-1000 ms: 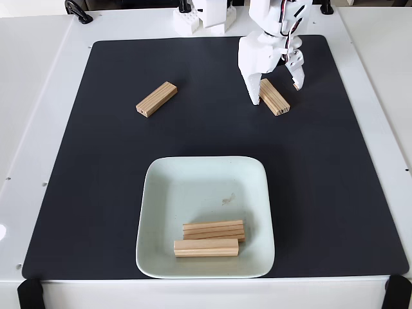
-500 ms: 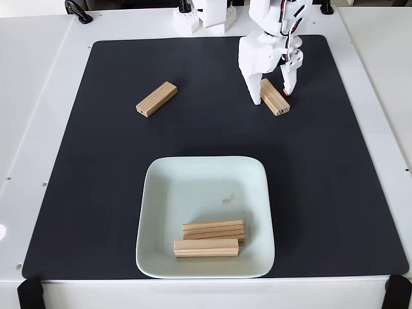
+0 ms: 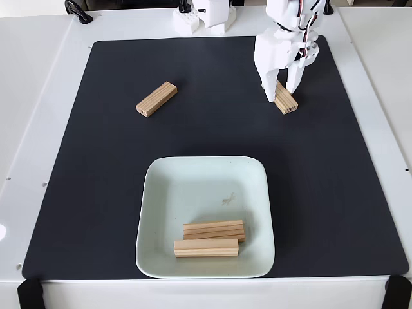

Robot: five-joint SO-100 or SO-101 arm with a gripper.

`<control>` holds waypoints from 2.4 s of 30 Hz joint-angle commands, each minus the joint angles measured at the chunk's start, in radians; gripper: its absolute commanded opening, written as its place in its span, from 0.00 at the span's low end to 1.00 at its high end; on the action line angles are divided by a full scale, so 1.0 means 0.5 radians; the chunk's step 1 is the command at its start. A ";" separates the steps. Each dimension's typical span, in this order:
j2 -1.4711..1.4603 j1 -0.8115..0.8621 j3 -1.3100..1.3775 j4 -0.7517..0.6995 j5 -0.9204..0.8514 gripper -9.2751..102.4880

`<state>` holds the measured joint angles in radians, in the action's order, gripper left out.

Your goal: Pick up the wooden block and place them on the plate.

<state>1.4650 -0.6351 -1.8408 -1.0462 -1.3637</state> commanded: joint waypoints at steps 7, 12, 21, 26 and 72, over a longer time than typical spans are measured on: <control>0.657 0.031 0.356 0.021 1.307 0.08; 0.681 0.163 0.770 -0.009 2.102 0.08; 0.341 0.353 1.460 -0.003 2.930 0.08; -0.037 0.494 1.752 0.021 2.948 0.08; -1.559 0.887 2.936 0.018 2.832 0.08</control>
<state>0.6703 -0.1887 -0.4234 -1.0477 0.0614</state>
